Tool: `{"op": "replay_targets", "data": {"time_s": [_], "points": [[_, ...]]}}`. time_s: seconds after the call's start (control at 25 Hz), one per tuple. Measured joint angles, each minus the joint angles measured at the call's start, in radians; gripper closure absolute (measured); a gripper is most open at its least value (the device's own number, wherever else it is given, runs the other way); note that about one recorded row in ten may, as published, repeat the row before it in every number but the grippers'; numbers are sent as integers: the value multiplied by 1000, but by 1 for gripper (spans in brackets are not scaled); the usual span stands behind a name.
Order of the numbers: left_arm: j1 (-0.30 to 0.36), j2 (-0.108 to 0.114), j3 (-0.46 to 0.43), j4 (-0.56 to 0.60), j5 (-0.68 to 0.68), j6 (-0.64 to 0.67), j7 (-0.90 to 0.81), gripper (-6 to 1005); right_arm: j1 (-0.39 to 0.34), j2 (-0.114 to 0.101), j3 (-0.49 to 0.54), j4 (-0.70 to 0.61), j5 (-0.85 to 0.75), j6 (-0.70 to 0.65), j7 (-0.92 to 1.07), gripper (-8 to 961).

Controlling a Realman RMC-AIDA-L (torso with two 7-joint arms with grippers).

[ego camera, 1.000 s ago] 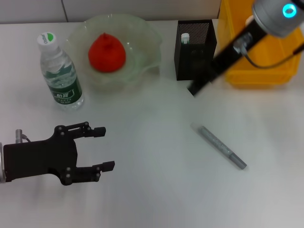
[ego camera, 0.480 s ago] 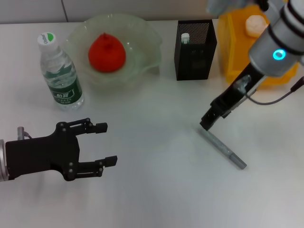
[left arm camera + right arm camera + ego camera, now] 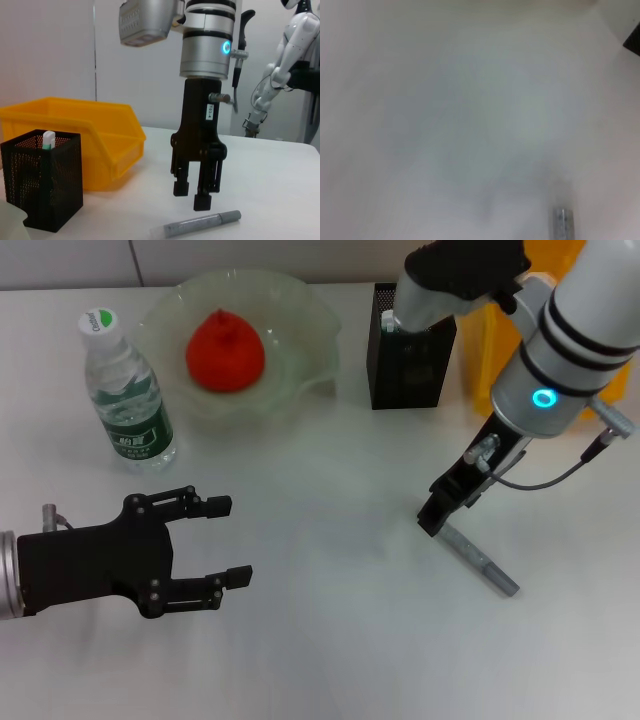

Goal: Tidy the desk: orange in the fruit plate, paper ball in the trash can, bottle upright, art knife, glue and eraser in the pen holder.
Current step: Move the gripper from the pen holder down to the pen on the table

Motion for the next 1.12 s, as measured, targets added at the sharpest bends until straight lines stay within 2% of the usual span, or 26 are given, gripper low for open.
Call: {"op": "replay_targets", "data": {"time_s": [0.36, 1.12], "points": [[-2, -2, 0, -1, -2, 0, 0, 214, -2, 1, -44, -47, -12, 87, 17, 383], [-2, -4, 0, -7, -1, 6, -1, 214, -11, 4, -125, -87, -5, 164, 15, 447]]}}
